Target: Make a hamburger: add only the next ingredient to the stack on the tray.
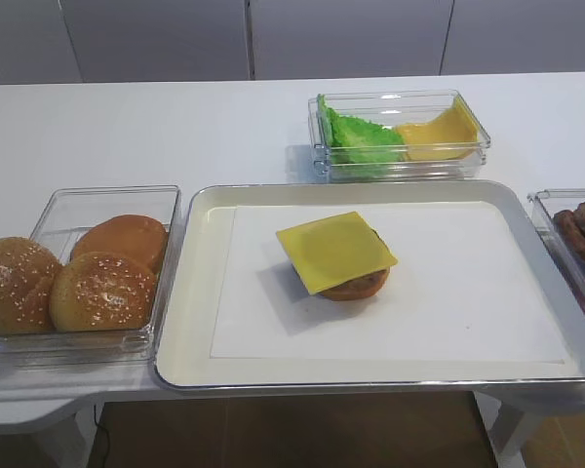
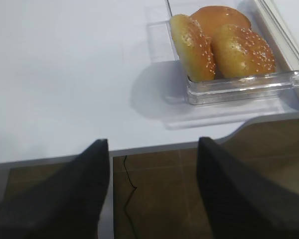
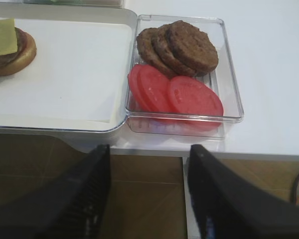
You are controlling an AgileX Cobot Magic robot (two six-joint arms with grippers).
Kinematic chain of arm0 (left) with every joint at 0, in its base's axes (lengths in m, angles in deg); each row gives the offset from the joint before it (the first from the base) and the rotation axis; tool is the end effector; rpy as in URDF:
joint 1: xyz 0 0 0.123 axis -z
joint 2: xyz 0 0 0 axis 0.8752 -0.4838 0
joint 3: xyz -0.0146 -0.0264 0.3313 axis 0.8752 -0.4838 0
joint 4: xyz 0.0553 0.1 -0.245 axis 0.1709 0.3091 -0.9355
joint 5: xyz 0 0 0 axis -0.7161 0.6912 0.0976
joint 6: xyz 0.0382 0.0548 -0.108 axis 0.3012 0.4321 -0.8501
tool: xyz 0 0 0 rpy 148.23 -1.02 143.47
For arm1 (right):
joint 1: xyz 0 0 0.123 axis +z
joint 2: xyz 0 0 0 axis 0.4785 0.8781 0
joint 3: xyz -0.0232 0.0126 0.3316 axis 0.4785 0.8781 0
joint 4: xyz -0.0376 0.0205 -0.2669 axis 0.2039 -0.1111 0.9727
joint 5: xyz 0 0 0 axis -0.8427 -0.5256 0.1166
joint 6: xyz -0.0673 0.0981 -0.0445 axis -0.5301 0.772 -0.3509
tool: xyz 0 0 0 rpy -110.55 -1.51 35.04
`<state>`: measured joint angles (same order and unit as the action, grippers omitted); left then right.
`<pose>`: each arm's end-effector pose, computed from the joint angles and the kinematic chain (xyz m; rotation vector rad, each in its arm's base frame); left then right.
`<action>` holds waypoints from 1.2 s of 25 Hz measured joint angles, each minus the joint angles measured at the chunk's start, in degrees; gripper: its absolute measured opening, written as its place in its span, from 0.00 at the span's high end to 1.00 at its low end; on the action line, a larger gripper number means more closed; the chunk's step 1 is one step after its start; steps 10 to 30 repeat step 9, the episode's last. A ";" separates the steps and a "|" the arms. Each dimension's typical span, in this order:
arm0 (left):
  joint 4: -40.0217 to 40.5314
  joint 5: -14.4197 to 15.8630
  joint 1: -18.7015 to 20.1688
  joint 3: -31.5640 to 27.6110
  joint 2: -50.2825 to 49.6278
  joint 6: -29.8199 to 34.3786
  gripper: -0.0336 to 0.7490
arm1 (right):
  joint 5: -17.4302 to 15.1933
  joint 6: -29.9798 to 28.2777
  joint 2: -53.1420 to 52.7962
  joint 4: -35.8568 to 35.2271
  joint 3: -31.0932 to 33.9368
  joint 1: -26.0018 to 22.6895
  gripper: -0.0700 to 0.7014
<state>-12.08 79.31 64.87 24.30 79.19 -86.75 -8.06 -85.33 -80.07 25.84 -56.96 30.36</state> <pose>-0.0135 0.0090 0.2534 -0.0407 2.1571 -0.0096 -0.0108 0.0084 0.2530 -0.1164 2.1262 0.0673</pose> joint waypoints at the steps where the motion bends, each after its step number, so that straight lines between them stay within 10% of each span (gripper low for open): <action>1: 0.00 0.00 0.00 0.00 0.00 0.00 0.43 | 0.00 0.00 0.00 0.00 0.00 0.00 0.42; 30: 0.00 0.00 0.00 0.00 0.00 0.00 0.43 | 0.00 0.00 0.00 0.00 0.00 0.00 0.42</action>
